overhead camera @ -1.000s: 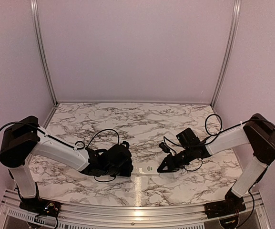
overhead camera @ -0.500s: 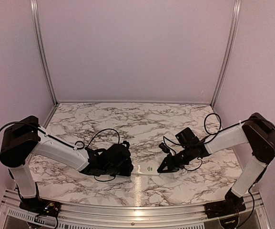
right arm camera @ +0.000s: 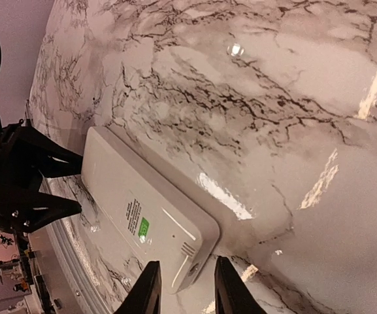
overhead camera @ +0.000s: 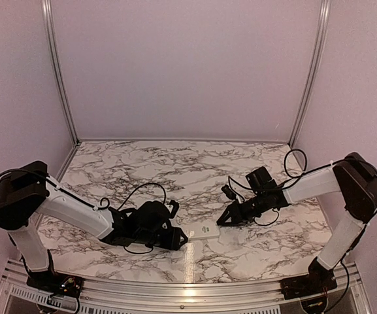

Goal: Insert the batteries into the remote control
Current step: Press the battery cover on the remote control, then pick up the remote control from the center of the board.

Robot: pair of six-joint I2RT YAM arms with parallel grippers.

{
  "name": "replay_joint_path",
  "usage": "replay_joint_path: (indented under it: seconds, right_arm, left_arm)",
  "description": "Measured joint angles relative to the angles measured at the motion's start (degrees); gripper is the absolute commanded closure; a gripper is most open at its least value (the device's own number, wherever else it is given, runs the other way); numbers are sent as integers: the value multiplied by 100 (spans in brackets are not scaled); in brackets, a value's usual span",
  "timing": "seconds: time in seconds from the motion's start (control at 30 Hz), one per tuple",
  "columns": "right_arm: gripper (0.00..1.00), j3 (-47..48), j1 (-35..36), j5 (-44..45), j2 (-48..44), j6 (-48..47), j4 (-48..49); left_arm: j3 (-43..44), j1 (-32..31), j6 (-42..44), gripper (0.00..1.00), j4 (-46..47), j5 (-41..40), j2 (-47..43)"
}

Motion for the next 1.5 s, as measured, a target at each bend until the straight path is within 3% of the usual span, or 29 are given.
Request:
replay_joint_path:
  seconds: [0.27,0.57,0.87,0.97,1.03,1.27,1.5]
  right_arm:
    - [50,345,-188,-87,59,-225,-13]
    - [44,804,-540,243,-780,-581,-525]
    - [28,682,-546,811,-2728,-824,-240]
    - [16,442,-549,1060,-3346,-802,37]
    - [3,243,-551,1283,-3689,-752,208]
    - [1,-334,-551,2138,-4544,-553,428]
    - [1,-564,-551,2124,-4634,-542,424]
  left_arm:
    - [-378,57,636,2,39,284,-981]
    - [-68,463,2352,1,-546,525,-1325]
    - [955,629,4553,2,-1674,1067,-879]
    - [1305,632,5101,3,-1996,1139,-481]
    - [1613,632,5405,5,-2210,1182,-120]
    - [2288,632,6089,7,-2717,1246,778]
    - [2566,632,6389,18,-2944,1377,1196]
